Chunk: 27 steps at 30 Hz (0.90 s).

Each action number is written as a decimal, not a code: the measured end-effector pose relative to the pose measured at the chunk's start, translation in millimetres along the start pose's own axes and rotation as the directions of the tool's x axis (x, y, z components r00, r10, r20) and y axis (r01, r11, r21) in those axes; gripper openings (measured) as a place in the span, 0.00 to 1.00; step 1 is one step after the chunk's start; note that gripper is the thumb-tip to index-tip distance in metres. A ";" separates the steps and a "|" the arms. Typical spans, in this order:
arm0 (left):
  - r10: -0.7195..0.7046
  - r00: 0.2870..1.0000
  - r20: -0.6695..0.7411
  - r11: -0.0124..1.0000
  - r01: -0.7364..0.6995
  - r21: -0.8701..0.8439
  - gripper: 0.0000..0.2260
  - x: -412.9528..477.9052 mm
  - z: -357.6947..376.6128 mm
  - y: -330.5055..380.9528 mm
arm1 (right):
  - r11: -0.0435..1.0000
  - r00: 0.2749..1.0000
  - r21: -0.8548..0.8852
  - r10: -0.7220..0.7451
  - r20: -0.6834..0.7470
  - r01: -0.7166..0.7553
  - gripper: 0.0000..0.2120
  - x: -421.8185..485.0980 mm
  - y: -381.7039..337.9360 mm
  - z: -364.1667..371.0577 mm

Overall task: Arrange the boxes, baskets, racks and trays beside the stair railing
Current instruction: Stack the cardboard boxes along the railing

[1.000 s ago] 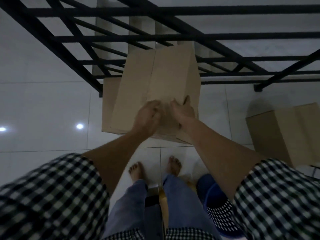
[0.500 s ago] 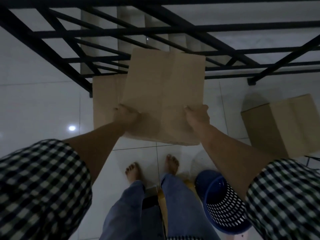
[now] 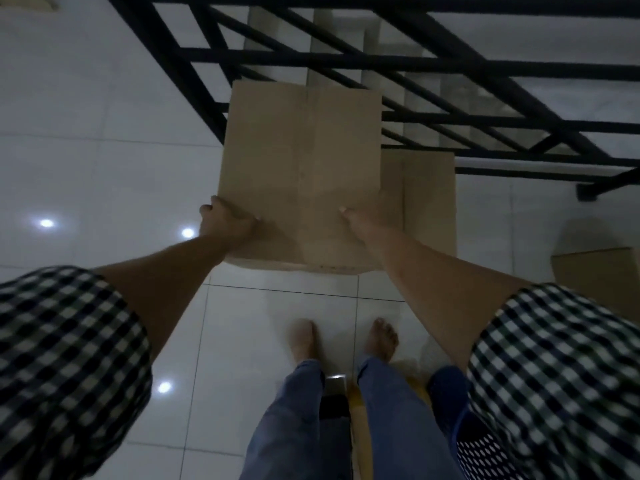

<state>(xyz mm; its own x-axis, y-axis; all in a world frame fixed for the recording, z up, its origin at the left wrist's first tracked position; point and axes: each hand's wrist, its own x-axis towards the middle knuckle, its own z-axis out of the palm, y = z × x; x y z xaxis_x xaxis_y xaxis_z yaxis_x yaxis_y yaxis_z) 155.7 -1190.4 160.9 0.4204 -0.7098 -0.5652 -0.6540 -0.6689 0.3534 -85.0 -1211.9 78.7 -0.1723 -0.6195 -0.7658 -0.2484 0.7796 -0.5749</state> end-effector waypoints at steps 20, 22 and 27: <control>-0.165 0.971 0.175 0.868 0.227 -0.441 0.33 40.5 22.4 -41.5 | 0.968 0.978 0.158 0.204 -0.033 -0.196 0.41 -34.7 -3.1 7.6; -0.173 0.968 0.184 0.874 0.237 -0.424 0.33 42.6 21.5 -40.9 | 0.973 0.982 0.156 0.182 -0.054 -0.172 0.43 -32.0 -2.6 11.3; -0.207 0.955 0.211 0.900 0.270 -0.343 0.35 37.6 19.1 -39.5 | 0.982 0.984 0.127 0.153 -0.092 -0.140 0.44 -28.0 1.5 13.6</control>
<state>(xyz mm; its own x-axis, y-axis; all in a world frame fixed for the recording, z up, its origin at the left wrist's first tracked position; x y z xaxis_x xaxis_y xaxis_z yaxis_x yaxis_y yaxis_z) 185.3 -1186.4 111.4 0.4038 -0.4930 -0.7706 -0.2592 -0.8695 0.4205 -67.6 -1192.1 95.3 -0.2954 -0.4991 -0.8146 -0.0986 0.8640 -0.4937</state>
